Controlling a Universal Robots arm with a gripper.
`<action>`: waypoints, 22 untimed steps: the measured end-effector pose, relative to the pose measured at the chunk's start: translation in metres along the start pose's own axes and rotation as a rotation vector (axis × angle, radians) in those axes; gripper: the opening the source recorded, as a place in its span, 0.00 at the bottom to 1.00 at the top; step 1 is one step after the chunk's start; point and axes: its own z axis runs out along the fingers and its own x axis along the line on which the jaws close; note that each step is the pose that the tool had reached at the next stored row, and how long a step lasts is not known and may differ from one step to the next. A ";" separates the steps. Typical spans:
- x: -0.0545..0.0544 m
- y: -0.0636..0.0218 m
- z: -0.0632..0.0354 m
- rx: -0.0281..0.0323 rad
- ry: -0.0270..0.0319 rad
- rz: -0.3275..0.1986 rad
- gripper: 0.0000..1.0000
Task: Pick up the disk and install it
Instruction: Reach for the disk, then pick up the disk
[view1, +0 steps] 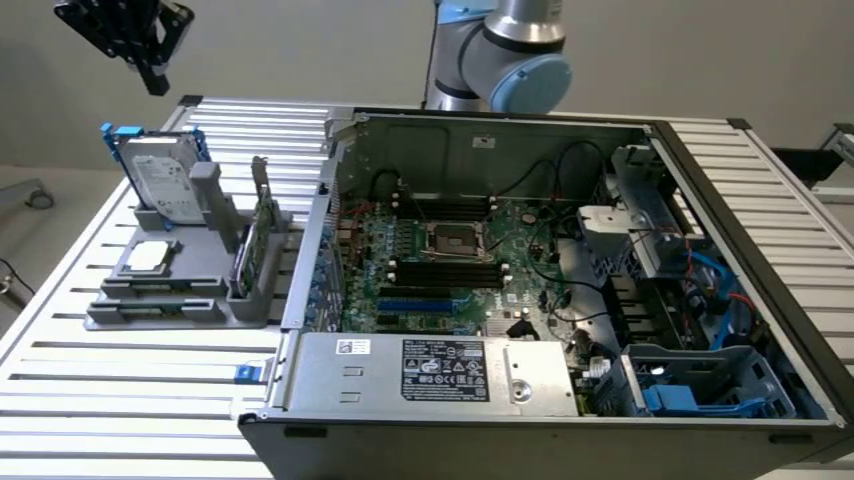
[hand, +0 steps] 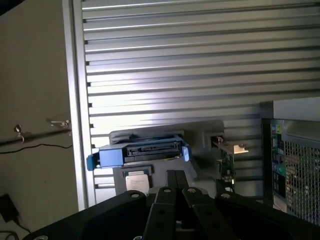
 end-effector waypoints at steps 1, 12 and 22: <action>0.004 0.0010 0.0001 0.0001 0.0009 0.000 0.11; 0.048 0.0115 0.0017 0.0008 0.0117 0.001 0.11; 0.050 0.0115 0.0018 -0.0019 0.0134 0.001 0.11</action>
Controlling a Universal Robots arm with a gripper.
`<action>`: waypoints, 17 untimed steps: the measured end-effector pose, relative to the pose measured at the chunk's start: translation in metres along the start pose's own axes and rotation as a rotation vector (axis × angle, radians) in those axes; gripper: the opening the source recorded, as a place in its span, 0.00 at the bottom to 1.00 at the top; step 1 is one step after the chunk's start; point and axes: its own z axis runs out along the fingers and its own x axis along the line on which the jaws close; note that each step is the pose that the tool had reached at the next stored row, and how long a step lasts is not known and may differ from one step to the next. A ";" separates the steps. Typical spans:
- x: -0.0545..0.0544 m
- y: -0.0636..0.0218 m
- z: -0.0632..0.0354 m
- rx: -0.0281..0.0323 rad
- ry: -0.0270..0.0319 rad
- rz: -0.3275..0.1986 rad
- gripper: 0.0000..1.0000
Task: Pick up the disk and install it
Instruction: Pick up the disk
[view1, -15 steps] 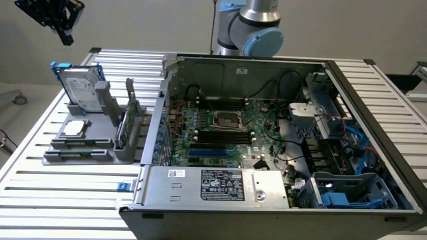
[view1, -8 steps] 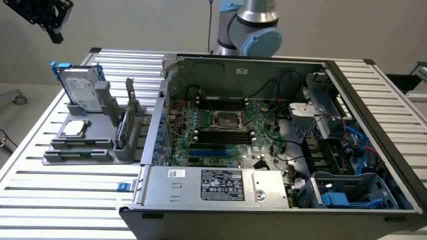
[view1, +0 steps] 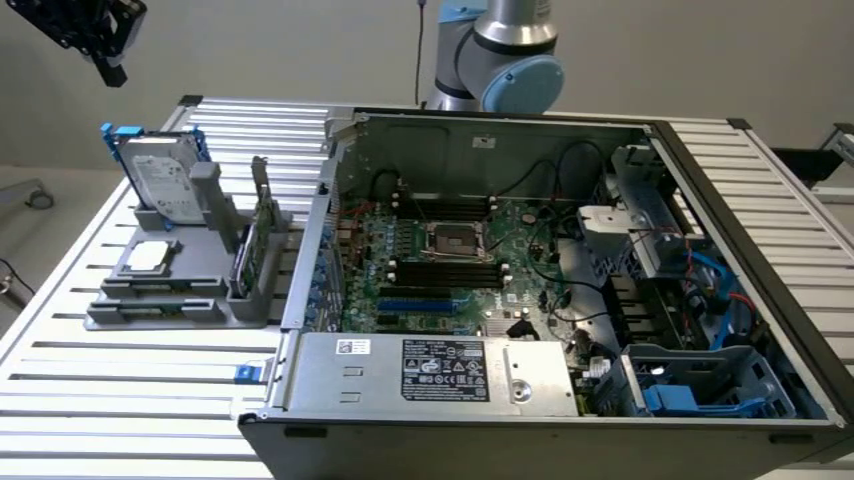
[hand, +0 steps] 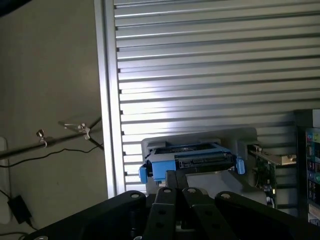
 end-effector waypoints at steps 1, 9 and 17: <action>0.000 0.0000 0.0000 -0.0003 0.0000 0.000 0.11; 0.001 0.0004 0.0009 0.0001 0.0015 -0.033 0.11; 0.001 0.0004 0.0021 0.0049 0.0088 -0.178 0.11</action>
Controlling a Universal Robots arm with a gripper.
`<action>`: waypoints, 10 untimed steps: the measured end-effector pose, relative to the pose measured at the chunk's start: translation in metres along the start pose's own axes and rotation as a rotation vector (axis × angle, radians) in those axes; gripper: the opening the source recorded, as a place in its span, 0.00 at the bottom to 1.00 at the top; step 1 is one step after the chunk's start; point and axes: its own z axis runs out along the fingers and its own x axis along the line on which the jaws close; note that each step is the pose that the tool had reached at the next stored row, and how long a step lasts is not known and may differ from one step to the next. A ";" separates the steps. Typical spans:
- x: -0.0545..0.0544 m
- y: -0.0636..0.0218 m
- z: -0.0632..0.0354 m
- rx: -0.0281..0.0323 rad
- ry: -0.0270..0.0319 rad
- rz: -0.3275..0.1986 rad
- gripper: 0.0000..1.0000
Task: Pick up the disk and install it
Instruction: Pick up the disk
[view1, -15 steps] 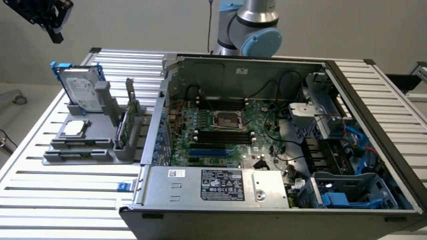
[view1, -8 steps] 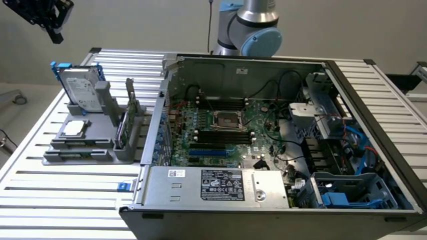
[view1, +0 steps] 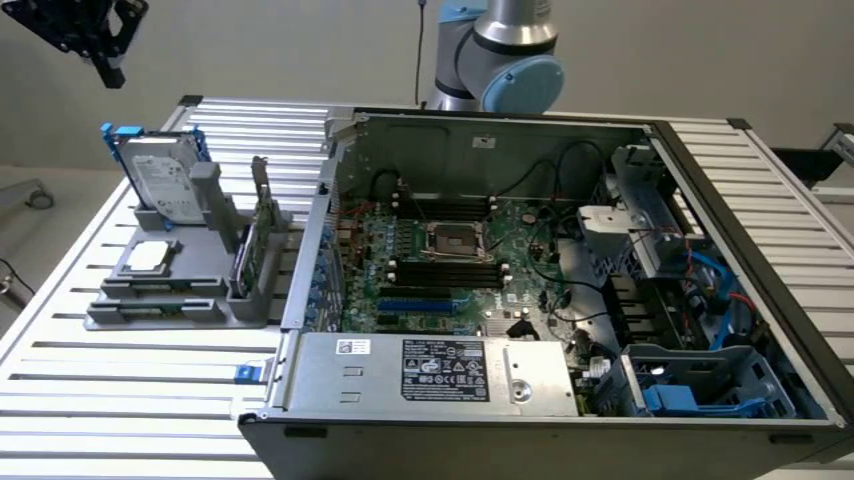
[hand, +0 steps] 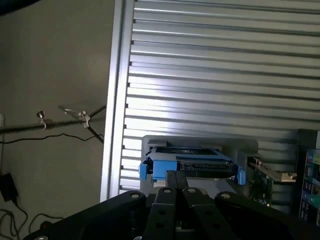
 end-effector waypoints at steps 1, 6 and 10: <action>0.000 0.0000 0.0002 0.0006 0.0009 -0.018 0.11; 0.000 0.0000 0.0006 0.0036 0.0055 -0.109 0.11; 0.000 -0.0001 0.0006 0.0058 0.0090 -0.181 0.11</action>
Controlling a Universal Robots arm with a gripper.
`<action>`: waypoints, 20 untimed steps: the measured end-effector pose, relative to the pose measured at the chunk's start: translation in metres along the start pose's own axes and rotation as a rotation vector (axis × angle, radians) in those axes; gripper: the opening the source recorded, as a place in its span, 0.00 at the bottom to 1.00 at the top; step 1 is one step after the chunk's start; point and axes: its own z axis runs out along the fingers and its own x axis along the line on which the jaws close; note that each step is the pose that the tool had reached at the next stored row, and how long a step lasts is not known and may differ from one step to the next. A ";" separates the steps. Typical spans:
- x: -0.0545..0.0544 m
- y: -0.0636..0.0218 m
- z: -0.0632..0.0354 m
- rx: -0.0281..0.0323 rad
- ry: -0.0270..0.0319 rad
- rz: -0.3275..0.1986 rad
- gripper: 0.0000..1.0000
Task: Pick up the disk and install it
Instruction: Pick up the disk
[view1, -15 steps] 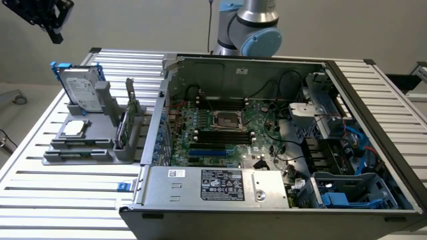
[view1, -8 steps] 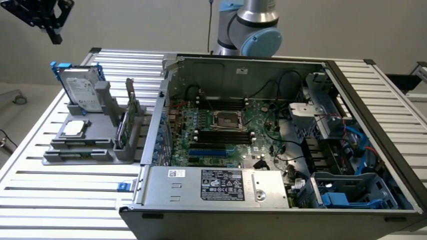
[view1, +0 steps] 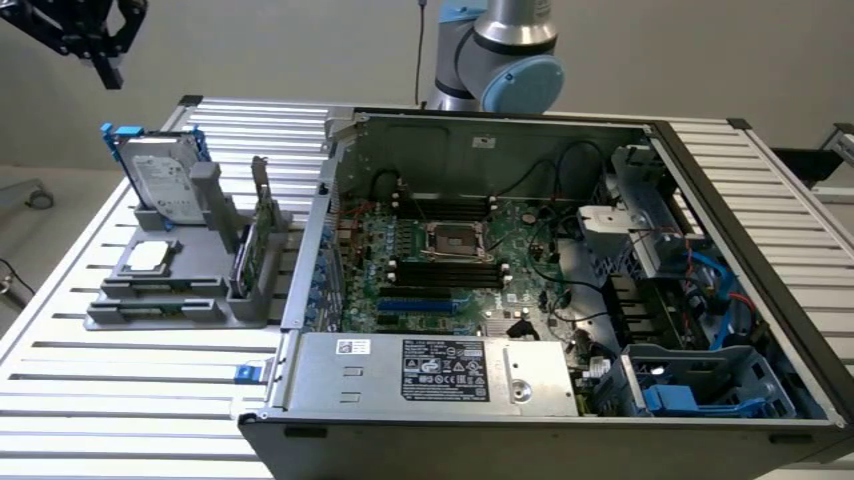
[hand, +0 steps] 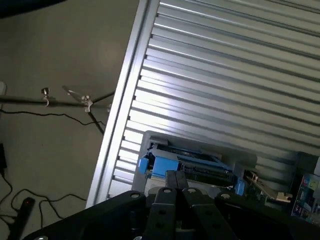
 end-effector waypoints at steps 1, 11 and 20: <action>0.000 0.0000 0.0000 0.0006 0.0009 -0.018 0.11; 0.000 0.0000 0.0010 0.0065 0.0099 -0.200 0.11; 0.000 -0.0001 0.0025 0.0118 0.0182 -0.363 0.11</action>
